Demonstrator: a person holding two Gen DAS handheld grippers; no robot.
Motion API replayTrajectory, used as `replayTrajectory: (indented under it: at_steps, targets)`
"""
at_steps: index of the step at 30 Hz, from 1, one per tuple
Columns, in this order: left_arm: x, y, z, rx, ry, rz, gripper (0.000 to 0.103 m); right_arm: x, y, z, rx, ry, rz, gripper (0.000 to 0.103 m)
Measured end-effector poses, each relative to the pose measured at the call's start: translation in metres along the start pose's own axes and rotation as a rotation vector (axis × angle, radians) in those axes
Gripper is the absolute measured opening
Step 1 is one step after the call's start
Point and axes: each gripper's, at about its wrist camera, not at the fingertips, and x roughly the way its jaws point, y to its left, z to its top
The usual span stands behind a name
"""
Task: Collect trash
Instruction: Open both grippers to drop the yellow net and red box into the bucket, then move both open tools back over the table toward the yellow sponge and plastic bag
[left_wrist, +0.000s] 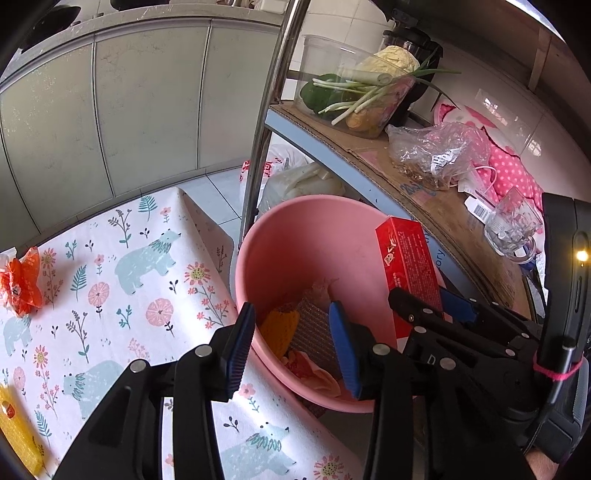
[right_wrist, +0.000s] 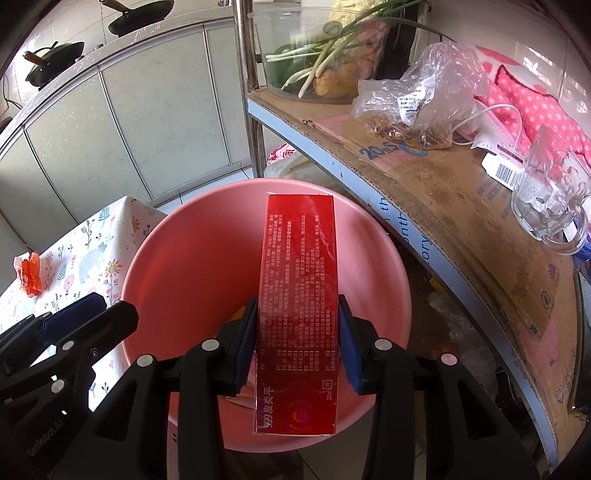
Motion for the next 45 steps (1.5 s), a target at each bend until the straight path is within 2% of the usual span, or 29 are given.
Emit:
replayTrajectory:
  at_steps: [18,32,41,45]
  targets:
    - [-0.021,0.004,-0.009,0.008,-0.018,0.028,0.041,-0.021,0.005,-0.003,-0.017,-0.028,0.025,0.042]
    - [-0.089,0.041,-0.038,-0.033,-0.072,0.119,0.042,-0.06,0.029,-0.02,-0.07,-0.059,0.12,0.042]
    - [-0.134,0.075,-0.073,-0.073,-0.089,0.204,0.047,-0.076,0.072,-0.05,-0.157,-0.036,0.214,0.042]
    - [-0.153,0.094,-0.09,-0.107,-0.101,0.234,0.055,-0.08,0.092,-0.06,-0.196,-0.024,0.242,0.042]
